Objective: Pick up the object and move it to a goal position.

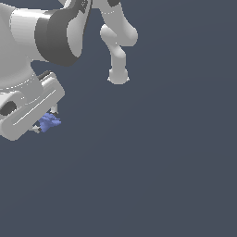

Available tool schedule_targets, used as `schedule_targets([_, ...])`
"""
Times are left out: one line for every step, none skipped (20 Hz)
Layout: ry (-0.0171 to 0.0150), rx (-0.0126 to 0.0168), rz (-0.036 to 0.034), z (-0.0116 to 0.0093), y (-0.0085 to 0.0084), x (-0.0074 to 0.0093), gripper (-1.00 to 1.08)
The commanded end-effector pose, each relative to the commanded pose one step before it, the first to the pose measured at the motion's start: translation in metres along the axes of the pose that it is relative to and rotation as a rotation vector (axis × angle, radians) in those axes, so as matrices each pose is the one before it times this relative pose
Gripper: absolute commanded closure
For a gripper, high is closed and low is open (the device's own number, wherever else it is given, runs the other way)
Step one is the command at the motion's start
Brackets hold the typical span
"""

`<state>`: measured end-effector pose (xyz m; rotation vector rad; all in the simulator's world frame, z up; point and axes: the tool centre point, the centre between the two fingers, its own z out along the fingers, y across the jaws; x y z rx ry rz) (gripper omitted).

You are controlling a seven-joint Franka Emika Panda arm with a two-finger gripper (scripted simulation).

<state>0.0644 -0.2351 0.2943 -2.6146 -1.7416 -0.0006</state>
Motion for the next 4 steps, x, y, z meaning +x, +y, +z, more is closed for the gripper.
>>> schedule_targets([0.00001,0.00028,-0.00030,-0.00208,0.00199,-0.00083,1.08])
schedule_targets([0.00000,0.00000,0.00000,-0.00039,0.00038,-0.00018,1.08])
schedule_targets([0.00000,0.00000,0.00000,-0.00023,0.00023,-0.00010,1.08])
schedule_targets([0.00000,0.00000,0.00000,-0.00008,0.00008,-0.00003,1.08])
